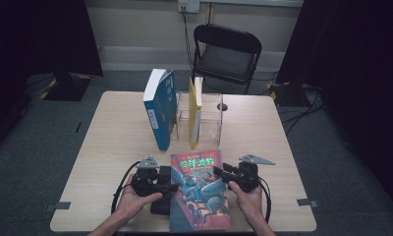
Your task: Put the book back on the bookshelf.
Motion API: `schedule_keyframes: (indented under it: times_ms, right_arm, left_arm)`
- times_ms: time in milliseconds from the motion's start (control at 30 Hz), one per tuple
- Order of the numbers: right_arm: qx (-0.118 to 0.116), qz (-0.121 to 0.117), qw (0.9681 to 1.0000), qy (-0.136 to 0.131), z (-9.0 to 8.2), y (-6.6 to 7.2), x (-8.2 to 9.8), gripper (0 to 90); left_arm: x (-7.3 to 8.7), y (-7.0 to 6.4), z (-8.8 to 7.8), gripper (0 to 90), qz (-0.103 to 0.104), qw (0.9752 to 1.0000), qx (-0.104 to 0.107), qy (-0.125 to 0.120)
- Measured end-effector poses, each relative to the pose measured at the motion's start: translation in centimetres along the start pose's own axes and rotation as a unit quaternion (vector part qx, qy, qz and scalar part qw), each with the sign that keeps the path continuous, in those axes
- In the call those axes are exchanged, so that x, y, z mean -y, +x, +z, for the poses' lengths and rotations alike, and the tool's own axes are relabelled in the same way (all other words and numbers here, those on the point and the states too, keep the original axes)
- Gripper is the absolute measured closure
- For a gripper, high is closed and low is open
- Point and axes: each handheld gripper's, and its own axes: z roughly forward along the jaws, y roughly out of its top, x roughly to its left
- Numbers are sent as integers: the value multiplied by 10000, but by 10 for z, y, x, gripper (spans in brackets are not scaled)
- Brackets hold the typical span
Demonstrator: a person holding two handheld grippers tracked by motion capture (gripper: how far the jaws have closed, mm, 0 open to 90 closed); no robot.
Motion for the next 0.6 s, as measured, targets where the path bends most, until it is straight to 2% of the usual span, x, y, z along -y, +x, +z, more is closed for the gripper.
schedule_keyframes:
  times_ms: [333,433,600]
  right_arm:
    - [-239,116,9993,249,-4,-1,4,555]
    - [-449,170,9981,384,-5,0,7,566]
    - [-535,35,9974,473,-6,9,9,544]
  left_arm:
    - [0,-3,1,363,125,9999,-46,31]
    - [0,-3,2,349,186,9998,-58,3]
    - [0,-3,3,326,230,9997,-76,-42]
